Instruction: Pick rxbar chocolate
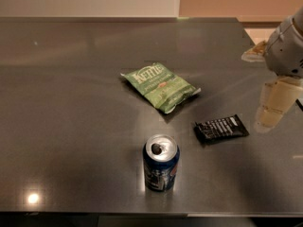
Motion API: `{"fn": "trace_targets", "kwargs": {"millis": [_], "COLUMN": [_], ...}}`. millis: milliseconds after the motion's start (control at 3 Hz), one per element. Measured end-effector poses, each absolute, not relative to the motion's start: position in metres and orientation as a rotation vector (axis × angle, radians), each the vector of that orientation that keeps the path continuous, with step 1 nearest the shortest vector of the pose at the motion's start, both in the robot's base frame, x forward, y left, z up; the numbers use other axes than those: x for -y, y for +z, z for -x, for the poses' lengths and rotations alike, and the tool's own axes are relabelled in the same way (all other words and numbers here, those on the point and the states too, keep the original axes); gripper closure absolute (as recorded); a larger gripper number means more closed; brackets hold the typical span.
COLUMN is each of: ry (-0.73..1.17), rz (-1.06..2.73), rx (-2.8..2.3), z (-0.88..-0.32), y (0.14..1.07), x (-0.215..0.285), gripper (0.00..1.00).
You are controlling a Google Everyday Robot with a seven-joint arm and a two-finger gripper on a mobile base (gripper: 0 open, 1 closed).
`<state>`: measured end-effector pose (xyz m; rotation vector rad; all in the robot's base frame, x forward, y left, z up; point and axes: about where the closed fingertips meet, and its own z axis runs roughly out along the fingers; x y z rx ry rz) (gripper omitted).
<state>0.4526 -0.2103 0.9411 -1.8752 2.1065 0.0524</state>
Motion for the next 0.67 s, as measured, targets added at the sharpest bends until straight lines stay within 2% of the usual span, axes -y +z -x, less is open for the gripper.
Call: {"fn": "trace_targets", "kwargs": {"millis": [667], "ry": [0.275], "rz": [1.940], "rx": [-1.984], "z": [-0.456], "y": [0.889], "x": [0.211], "gripper": [0.00]}}
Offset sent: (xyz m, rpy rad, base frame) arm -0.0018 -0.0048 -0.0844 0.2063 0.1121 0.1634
